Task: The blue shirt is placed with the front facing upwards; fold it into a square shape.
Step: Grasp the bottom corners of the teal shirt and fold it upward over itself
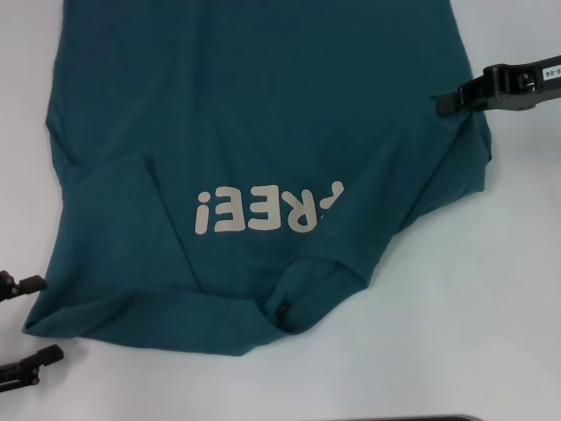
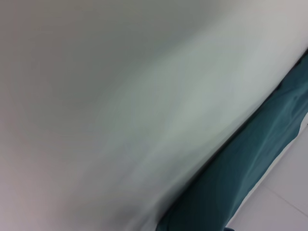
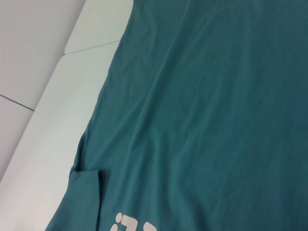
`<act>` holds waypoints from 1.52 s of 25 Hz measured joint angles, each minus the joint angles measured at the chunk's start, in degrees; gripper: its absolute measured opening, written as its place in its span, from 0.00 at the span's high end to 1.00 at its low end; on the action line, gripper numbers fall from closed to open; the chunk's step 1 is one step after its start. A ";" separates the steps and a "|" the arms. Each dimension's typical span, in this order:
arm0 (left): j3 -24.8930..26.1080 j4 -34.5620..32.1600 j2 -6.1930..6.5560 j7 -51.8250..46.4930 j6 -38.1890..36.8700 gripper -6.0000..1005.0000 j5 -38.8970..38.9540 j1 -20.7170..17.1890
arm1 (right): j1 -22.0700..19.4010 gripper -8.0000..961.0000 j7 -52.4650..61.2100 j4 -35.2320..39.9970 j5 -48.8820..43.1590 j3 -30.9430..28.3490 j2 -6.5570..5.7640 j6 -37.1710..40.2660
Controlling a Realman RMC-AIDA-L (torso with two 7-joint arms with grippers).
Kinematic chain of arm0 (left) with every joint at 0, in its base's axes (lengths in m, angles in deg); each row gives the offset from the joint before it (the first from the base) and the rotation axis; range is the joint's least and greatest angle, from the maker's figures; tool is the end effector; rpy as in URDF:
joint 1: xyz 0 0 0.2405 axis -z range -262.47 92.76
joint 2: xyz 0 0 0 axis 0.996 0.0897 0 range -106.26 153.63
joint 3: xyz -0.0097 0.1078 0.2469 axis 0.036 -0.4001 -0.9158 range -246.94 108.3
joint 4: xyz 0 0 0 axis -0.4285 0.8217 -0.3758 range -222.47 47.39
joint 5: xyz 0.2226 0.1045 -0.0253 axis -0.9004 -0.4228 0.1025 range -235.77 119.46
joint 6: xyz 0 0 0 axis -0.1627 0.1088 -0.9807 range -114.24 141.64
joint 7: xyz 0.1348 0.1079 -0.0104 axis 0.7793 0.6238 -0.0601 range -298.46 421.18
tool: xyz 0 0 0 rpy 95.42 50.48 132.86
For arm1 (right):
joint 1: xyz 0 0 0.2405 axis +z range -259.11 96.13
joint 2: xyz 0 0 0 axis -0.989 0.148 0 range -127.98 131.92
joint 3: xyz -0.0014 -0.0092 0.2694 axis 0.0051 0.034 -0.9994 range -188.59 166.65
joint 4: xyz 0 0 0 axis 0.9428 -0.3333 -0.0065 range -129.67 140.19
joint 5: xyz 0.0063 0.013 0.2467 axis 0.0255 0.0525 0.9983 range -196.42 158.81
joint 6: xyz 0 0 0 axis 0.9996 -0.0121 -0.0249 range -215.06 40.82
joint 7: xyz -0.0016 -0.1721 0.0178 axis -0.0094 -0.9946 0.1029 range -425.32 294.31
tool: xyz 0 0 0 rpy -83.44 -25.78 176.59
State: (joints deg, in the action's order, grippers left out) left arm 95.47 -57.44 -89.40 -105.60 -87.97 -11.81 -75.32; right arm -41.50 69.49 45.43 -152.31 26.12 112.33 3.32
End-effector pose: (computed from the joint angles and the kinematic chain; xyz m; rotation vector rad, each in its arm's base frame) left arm -0.4341 0.1942 0.0150 0.8833 2.7759 0.8280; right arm 0.2874 0.4249 0.0342 -2.4102 1.6959 0.3327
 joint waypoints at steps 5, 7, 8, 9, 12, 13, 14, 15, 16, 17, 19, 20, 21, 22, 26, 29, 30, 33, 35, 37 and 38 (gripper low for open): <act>0.00 -0.18 -0.11 -0.75 0.89 0.10 0.01 0.41 | 0.00 0.97 0.00 0.00 0.00 0.00 -0.16 -0.03; -0.08 -0.14 -0.31 -0.58 0.94 0.11 -0.18 0.62 | -0.01 0.97 0.00 0.00 0.00 0.00 -0.25 -0.05; -0.09 -0.07 -0.53 -0.34 1.01 0.13 -0.29 0.71 | -0.02 0.97 0.00 0.00 0.00 0.00 -0.29 -0.07; -0.09 0.02 -0.74 -0.06 1.11 0.14 -0.31 0.78 | -0.06 0.97 0.01 0.00 0.00 -0.01 -0.33 -0.07; -0.04 0.04 -0.95 0.11 1.04 0.18 -0.15 0.92 | -0.23 0.97 0.05 0.00 0.00 -0.13 -0.44 -0.10; -0.03 0.09 -0.96 0.11 0.93 0.20 -0.05 0.96 | -0.27 0.97 0.07 0.00 0.00 -0.20 -0.46 -0.12; -0.03 0.15 -0.96 0.11 0.89 0.21 0.00 0.97 | -0.30 0.97 0.08 0.00 0.00 -0.25 -0.47 -0.14; -0.02 0.25 -0.96 0.10 0.87 0.23 0.01 0.97 | -0.32 0.97 0.09 0.00 0.00 -0.34 -0.47 -0.16; -0.02 0.25 -0.95 0.08 0.87 0.24 0.00 0.97 | -0.32 0.97 0.09 0.00 0.00 -0.40 -0.47 -0.18; 0.00 0.11 -0.88 0.05 0.95 0.25 -0.03 0.98 | -0.33 0.97 0.09 0.00 0.00 -0.47 -0.49 -0.19; 0.01 -0.10 -0.81 0.01 1.04 0.35 -0.18 0.99 | -0.31 0.97 0.09 0.00 0.00 -0.54 -0.50 -0.19; 0.00 -0.19 -0.81 -0.02 1.04 0.40 -0.31 0.99 | -0.30 0.97 0.09 0.00 0.00 -0.55 -0.51 -0.19; 0.01 -0.21 -0.80 -0.03 0.82 0.45 -0.35 0.95 | -0.30 0.97 0.09 0.00 0.00 -0.55 -0.53 -0.19; 0.01 -0.22 -0.80 -0.03 0.74 0.49 -0.35 0.90 | -0.28 0.97 0.09 0.00 0.00 -0.55 -0.55 -0.19; 0.01 -0.23 -0.86 0.05 0.49 0.63 -0.09 0.47 | -0.20 0.97 0.09 0.00 0.00 -0.54 -0.58 -0.18; 0.01 -0.23 -0.88 0.21 0.32 0.77 -0.01 0.35 | -0.11 0.97 0.09 0.00 0.00 -0.53 -0.59 -0.18; 0.01 -0.23 -0.88 0.26 0.18 0.85 0.00 0.38 | -0.06 0.97 0.09 0.00 0.00 -0.53 -0.59 -0.18; 0.01 -0.23 -0.82 0.42 -0.06 0.94 0.03 0.51 | 0.00 0.97 0.09 0.00 0.00 -0.52 -0.59 -0.18; 0.01 -0.23 -0.82 0.56 -0.09 0.95 0.04 0.54 | 0.00 0.97 0.09 -0.01 0.00 -0.49 -0.59 -0.18; 0.00 -0.04 -0.82 1.18 -0.39 0.96 0.07 0.51 | 0.00 0.97 0.09 0.00 0.00 -0.48 -0.59 -0.18; 0.01 0.18 -0.83 1.75 -0.71 0.96 0.29 0.47 | 0.00 0.97 0.09 0.00 0.00 -0.49 -0.59 -0.18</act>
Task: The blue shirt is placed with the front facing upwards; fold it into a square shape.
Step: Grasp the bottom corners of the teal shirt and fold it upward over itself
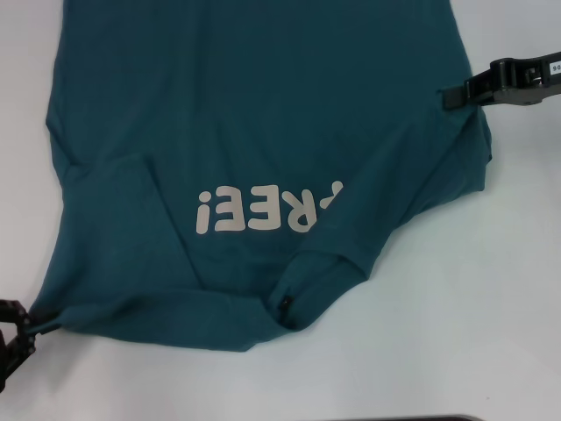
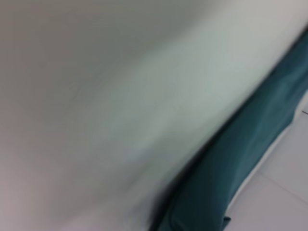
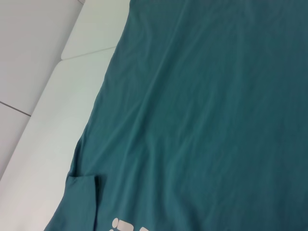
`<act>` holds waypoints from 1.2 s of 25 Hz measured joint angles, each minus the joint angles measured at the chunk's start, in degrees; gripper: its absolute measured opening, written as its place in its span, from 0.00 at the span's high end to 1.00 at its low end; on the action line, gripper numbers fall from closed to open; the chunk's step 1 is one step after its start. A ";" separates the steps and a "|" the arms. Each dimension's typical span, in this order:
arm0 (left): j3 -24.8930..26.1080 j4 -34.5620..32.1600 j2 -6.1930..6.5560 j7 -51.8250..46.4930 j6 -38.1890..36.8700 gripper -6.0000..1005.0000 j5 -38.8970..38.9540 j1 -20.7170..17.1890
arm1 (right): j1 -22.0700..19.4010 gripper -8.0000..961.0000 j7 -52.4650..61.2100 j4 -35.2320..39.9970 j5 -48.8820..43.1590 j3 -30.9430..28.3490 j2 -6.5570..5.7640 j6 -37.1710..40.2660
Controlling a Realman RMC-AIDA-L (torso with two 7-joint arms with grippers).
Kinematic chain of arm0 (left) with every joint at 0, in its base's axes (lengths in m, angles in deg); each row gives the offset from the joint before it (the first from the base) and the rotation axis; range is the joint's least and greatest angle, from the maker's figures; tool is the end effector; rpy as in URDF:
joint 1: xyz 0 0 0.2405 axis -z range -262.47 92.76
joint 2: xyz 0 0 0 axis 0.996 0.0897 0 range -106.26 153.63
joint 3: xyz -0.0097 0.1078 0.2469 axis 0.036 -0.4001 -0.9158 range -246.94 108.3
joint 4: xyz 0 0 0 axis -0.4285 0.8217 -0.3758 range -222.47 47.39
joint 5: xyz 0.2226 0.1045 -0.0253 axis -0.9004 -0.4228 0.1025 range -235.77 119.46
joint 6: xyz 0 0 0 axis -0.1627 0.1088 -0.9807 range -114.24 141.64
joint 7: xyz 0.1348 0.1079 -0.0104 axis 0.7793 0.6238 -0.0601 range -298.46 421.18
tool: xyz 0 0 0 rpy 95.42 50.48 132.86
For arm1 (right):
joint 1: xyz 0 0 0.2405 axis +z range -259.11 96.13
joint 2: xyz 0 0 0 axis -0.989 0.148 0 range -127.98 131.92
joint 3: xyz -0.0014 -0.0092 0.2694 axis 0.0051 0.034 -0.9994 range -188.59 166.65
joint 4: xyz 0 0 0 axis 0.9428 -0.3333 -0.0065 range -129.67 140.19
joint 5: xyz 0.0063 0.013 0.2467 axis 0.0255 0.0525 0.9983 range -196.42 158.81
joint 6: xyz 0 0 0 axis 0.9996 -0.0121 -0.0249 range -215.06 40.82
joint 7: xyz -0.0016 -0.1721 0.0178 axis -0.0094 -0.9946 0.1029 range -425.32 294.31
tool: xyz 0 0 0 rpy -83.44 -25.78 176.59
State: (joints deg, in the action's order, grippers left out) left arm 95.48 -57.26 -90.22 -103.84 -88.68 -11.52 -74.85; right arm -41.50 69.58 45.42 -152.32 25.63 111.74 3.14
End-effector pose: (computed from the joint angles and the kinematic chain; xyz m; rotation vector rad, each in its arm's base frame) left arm -0.4273 0.1973 0.0097 0.9338 2.7390 0.8349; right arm 0.2895 0.4271 0.0405 -2.3937 1.6916 0.3391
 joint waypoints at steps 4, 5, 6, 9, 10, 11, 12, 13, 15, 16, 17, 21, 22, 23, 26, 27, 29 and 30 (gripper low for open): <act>0.05 0.93 -0.07 7.43 -2.95 0.96 4.71 -0.27 | 0.00 0.97 0.04 -0.16 0.00 -0.31 0.00 0.03; 0.07 0.83 0.02 10.42 -3.79 0.96 6.52 -0.29 | -0.01 0.97 0.04 -0.26 0.01 -0.62 0.00 0.08; 0.07 0.64 0.14 14.23 -4.77 0.96 8.74 -0.27 | -0.08 0.97 0.05 -0.31 0.06 -1.00 0.04 0.22; 0.03 0.33 0.67 23.74 -8.06 0.96 14.06 0.61 | -0.39 0.97 0.09 -0.39 0.38 -2.44 0.25 1.14; -0.02 0.33 0.92 26.36 -9.24 0.96 15.28 1.17 | -0.57 0.97 0.11 -0.41 0.74 -3.16 0.28 1.76; -0.09 0.39 1.24 28.20 -10.03 0.96 16.11 1.81 | -1.09 0.97 0.13 -0.41 1.72 -3.88 0.24 3.05; -0.13 0.43 1.55 29.48 -10.36 0.96 16.52 2.42 | -1.09 0.97 0.13 -0.41 1.72 -3.88 0.24 3.05; -0.14 0.44 1.81 30.20 -10.33 0.96 16.63 2.93 | -1.57 0.97 0.13 -0.37 2.48 -4.15 0.16 3.75; -0.15 0.38 2.39 31.95 -9.76 0.96 16.79 4.17 | -2.51 0.97 0.16 -0.19 3.61 -4.60 0.05 4.73; -0.13 0.41 2.48 32.40 -9.58 0.96 16.83 4.57 | -3.41 0.97 0.20 -0.14 4.41 -5.47 -0.13 6.23; -0.10 0.55 2.59 33.06 -9.11 0.96 16.99 5.26 | -3.41 0.97 0.20 -0.14 4.41 -5.47 -0.13 6.23; -0.01 0.51 2.85 32.59 -6.51 0.96 18.93 7.95 | -5.55 0.97 0.03 0.04 5.74 -8.11 -1.15 9.60; 0.03 0.28 2.94 31.82 -5.53 0.96 20.62 8.58 | -5.90 0.97 0.01 0.07 5.90 -8.70 -1.34 10.13; 0.03 0.28 2.94 31.82 -5.53 0.96 20.62 8.58 | -5.90 0.97 0.01 0.07 5.90 -8.70 -1.34 10.13; -0.07 0.22 2.90 27.87 -1.70 0.96 24.26 11.04 | -7.41 0.97 -0.14 0.19 7.17 -11.02 -2.21 11.26; -0.16 0.22 2.90 27.11 -0.81 0.96 24.38 11.75 | -7.89 0.97 -0.17 0.33 7.91 -11.59 -2.60 11.47; -0.44 0.21 2.88 26.39 0.63 0.96 24.33 12.81 | -8.44 0.97 -0.28 0.58 9.24 -12.05 -3.05 11.88; -0.65 0.20 2.81 25.93 1.86 0.96 24.22 13.84 | -8.64 0.97 -0.38 0.78 10.07 -12.15 -3.27 12.08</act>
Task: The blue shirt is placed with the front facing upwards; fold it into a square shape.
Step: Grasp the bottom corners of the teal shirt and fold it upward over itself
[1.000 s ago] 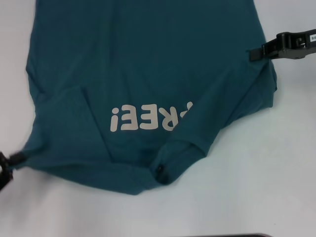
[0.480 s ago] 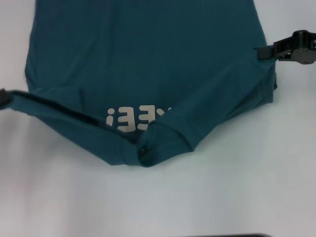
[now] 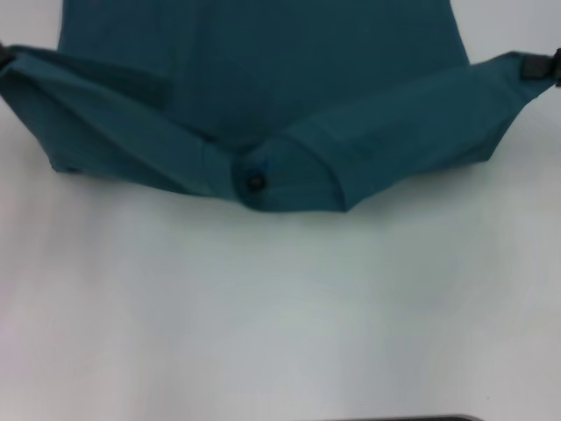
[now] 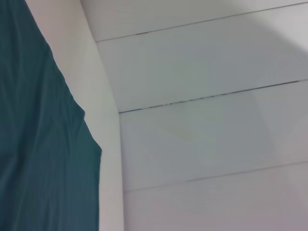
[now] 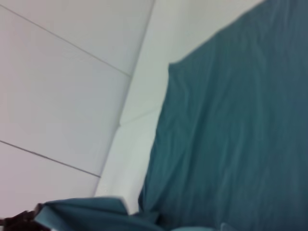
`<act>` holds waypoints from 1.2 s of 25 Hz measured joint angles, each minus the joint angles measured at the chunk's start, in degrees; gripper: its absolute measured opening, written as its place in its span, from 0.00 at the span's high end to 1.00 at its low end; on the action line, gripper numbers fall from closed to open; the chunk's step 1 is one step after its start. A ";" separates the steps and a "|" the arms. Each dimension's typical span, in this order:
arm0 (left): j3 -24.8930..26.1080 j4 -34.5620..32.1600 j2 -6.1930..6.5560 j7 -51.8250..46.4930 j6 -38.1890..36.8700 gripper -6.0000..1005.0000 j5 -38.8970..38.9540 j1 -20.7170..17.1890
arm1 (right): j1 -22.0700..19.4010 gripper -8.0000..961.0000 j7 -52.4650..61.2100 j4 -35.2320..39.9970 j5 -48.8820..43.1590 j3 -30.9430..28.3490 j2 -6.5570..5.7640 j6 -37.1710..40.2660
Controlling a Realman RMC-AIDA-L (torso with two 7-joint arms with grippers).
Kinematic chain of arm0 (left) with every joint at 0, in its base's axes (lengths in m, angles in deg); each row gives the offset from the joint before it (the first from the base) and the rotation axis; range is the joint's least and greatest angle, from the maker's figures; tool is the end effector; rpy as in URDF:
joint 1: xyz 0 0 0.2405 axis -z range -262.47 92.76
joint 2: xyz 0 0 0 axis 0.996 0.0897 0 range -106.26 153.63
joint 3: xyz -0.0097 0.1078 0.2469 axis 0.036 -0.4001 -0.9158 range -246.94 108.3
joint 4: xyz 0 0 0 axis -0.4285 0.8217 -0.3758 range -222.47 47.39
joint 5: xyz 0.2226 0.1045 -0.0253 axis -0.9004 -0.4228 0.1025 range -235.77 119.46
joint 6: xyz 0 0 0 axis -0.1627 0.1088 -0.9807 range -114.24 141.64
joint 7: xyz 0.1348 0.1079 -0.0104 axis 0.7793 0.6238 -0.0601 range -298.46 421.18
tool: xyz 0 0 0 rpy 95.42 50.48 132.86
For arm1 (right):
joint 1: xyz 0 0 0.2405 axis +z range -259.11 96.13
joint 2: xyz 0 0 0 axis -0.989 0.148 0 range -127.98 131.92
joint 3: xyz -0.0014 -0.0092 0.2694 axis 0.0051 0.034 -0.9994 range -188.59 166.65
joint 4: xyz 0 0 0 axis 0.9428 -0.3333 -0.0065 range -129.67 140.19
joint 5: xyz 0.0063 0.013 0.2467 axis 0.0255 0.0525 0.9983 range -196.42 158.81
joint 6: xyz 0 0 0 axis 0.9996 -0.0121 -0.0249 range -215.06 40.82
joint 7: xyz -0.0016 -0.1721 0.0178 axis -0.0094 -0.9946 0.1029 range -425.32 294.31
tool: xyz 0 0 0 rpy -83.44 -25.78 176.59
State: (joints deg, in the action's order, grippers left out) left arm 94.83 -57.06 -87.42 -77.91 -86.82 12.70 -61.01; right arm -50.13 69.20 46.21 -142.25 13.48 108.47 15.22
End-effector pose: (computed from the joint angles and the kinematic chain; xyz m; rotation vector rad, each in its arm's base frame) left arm -0.3485 0.3413 0.0805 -1.8155 -2.0678 -1.4360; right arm 0.3200 0.3781 0.1044 -2.2702 1.8132 0.7879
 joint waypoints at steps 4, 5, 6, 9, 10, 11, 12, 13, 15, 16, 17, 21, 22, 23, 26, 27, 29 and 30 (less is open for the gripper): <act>-0.91 -0.15 -1.02 -0.23 5.42 0.96 -0.10 4.47 | 0.03 0.97 -0.19 1.66 1.70 -0.05 -0.27 -0.40; -1.55 -0.18 -1.29 -0.12 7.41 0.96 -0.12 5.80 | 0.21 0.97 -0.27 2.39 1.83 -0.05 -0.13 -0.92; -2.13 -0.19 -1.47 -0.02 8.61 0.96 -0.13 6.66 | 0.63 0.97 -0.70 3.44 1.94 0.14 0.25 -2.09; -5.48 -0.03 -2.04 0.20 14.41 0.96 -0.15 9.83 | 1.12 0.97 -1.58 4.26 1.93 0.51 0.88 -3.77; -6.74 0.01 -2.17 0.21 16.40 0.96 -0.16 10.73 | 1.43 0.97 -2.26 4.48 1.82 0.71 1.28 -5.21; -8.08 0.04 -2.25 0.21 18.20 0.96 -0.15 11.65 | 2.07 0.97 -3.19 4.61 1.57 1.38 1.83 -7.60; -9.40 0.01 -2.27 0.21 19.85 0.96 -0.15 12.40 | 2.07 0.97 -3.19 4.61 1.57 1.38 1.83 -7.60; -10.47 0.00 -2.31 0.16 21.34 0.96 -0.15 13.06 | 2.47 0.97 -3.39 4.61 1.47 2.33 2.11 -9.50; -12.29 -0.04 -2.34 -0.02 24.27 0.96 -0.15 14.22 | 3.07 0.97 -3.43 4.41 1.34 4.69 2.39 -12.74; -12.98 -0.09 -2.34 -0.06 25.75 0.96 -0.14 14.80 | 3.50 0.97 -3.25 4.19 1.29 6.54 2.44 -14.88; -13.51 -0.15 -2.35 -0.07 26.92 0.96 -0.14 15.28 | 3.85 0.97 -3.03 4.04 1.28 7.97 2.46 -16.78; -14.53 -0.15 -2.27 -0.04 29.85 0.95 -0.09 16.82 | 6.07 0.97 -2.54 4.20 0.55 12.13 2.32 -23.17; -14.60 -0.03 -2.26 0.03 30.59 0.95 -0.03 17.22 | 6.07 0.97 -2.54 4.20 0.55 12.13 2.32 -23.17; -14.60 0.07 -2.26 0.12 31.12 0.95 -0.02 17.53 | 6.56 0.97 -2.54 4.31 0.01 12.33 2.26 -24.08; -14.90 0.14 -2.14 0.33 32.96 0.95 -0.05 18.42 | 7.92 0.97 -2.55 4.42 -2.21 12.51 2.36 -26.83; -15.04 0.15 -2.09 0.39 33.46 0.95 -0.06 18.57 | 8.12 0.97 -2.55 4.43 -2.76 12.52 2.48 -27.67; -15.34 0.28 -2.01 0.43 34.51 0.95 -0.08 18.85 | 8.41 0.97 -2.57 4.44 -3.68 12.56 2.74 -29.45; -15.48 0.35 -1.95 0.44 35.00 0.95 -0.11 18.95 | 8.47 0.97 -2.67 4.43 -3.89 12.59 2.84 -30.25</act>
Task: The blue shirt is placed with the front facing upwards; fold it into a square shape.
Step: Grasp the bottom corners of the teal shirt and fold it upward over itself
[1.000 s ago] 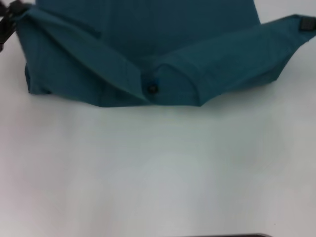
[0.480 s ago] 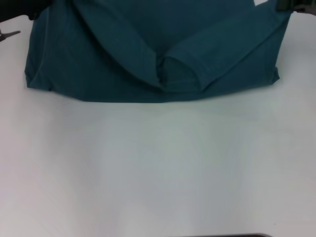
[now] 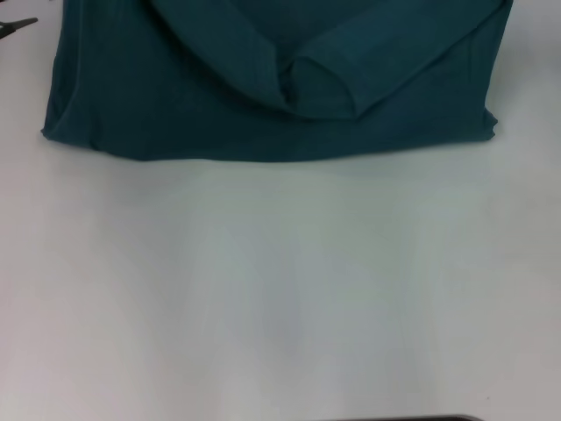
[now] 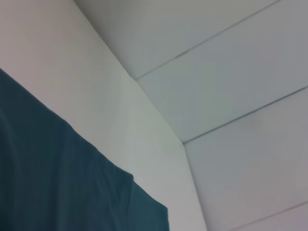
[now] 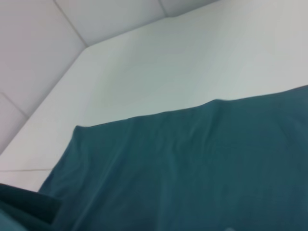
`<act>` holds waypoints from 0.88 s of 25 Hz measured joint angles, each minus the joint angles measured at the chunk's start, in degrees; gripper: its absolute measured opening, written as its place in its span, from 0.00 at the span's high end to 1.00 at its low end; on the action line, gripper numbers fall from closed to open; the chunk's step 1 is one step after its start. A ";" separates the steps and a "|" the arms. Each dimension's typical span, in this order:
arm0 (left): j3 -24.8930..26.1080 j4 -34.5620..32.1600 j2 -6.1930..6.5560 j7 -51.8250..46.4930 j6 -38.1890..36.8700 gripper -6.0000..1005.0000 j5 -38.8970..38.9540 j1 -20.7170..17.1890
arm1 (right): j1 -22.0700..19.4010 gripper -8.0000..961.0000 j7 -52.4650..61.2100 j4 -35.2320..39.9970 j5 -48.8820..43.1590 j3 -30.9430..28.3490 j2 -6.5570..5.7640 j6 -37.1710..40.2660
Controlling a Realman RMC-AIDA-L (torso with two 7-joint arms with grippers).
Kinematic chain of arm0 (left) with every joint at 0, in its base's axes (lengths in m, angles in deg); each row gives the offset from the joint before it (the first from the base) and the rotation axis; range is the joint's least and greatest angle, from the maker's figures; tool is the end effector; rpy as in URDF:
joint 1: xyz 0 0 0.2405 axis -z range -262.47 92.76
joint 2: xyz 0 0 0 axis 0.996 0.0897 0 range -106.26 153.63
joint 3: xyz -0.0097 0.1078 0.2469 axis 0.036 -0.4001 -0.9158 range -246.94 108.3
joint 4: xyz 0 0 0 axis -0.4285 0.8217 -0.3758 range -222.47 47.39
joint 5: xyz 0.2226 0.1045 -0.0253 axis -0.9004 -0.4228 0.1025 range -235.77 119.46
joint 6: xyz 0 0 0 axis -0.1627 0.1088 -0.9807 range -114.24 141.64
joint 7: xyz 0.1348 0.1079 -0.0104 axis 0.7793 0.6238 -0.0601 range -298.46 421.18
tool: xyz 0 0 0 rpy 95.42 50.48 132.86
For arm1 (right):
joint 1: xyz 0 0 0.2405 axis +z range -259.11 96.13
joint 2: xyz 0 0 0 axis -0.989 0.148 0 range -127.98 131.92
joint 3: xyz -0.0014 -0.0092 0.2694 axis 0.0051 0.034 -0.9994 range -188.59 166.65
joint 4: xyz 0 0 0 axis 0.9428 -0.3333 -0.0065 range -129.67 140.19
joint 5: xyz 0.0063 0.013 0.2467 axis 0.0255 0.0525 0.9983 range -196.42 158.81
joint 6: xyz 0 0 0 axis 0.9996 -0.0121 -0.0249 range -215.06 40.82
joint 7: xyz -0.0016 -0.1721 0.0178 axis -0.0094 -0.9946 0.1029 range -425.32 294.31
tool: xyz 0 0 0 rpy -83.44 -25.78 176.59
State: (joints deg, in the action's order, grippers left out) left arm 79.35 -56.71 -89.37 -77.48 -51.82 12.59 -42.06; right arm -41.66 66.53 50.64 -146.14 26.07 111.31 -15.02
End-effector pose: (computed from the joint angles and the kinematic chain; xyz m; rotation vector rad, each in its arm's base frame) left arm -0.2636 0.5013 0.0397 -1.8403 -1.7990 -1.0874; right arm 0.2864 0.4877 0.0916 -2.1307 1.3705 0.5016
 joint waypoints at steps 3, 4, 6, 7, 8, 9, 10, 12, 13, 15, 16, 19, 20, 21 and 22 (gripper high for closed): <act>-0.56 -0.02 0.14 -0.01 1.72 0.95 -0.05 0.41 | 0.19 0.97 -0.44 -0.24 -0.16 0.68 0.24 -2.63; -0.85 -0.08 0.16 -0.04 2.38 0.95 -0.10 0.52 | 0.37 0.97 -0.55 -0.51 -0.23 2.28 0.42 -4.58; -2.05 -0.21 0.11 -0.10 4.27 0.95 -0.20 0.96 | 0.52 0.97 -0.57 -0.68 -0.38 3.61 0.64 -5.74; -2.43 -0.25 0.07 -0.10 4.70 0.95 -0.21 1.10 | 0.70 0.97 -0.55 -0.74 -0.77 4.77 0.81 -6.68; -2.91 -0.29 0.01 -0.09 5.20 0.95 -0.21 1.28 | 0.95 0.97 -0.51 -0.88 -1.31 5.64 1.00 -7.58; -3.52 -0.37 -0.05 -0.09 5.86 0.94 -0.23 1.50 | 1.62 0.97 -0.48 -1.26 -2.52 6.50 1.41 -8.77; -3.97 -0.42 -0.07 -0.09 6.31 0.94 -0.23 1.70 | 1.62 0.97 -0.48 -1.26 -2.52 6.50 1.41 -8.77; -4.95 -0.45 -0.14 -0.23 7.57 0.94 -0.25 2.23 | 2.58 0.97 -0.48 -1.78 -4.28 6.88 1.76 -10.17; -5.19 -0.45 -0.19 -0.31 8.15 0.94 -0.26 2.48 | 3.05 0.97 -0.43 -1.97 -5.11 6.99 1.86 -10.80; -5.32 -0.46 -0.35 -0.41 9.23 0.94 -0.21 2.89 | 4.22 0.97 -0.26 -2.21 -7.27 7.19 2.15 -12.32; -5.36 -0.46 -0.43 -0.43 9.68 0.94 -0.10 3.09 | 4.77 0.97 -0.21 -2.25 -8.44 7.26 2.30 -13.09; -5.68 -0.46 -0.56 -0.44 10.88 0.94 0.01 3.61 | 6.32 0.97 -0.11 -2.25 -11.75 7.50 2.75 -15.23; -5.74 -0.48 -0.58 -0.45 11.20 0.94 -0.01 3.79 | 6.74 0.97 -0.10 -2.25 -12.79 7.70 2.95 -15.86; -5.76 -0.50 -0.59 -0.46 11.53 0.94 -0.06 3.89 | 7.21 0.97 -0.06 -2.25 -13.90 8.04 3.21 -16.67; -5.76 -0.51 -0.62 -0.48 11.80 0.94 -0.11 3.94 | 7.56 0.97 -0.03 -2.25 -14.87 8.36 3.44 -17.39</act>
State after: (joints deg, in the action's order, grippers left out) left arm 73.58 -57.22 -89.99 -77.95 -40.02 12.48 -38.12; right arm -34.09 66.50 48.39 -161.01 34.43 114.75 -32.41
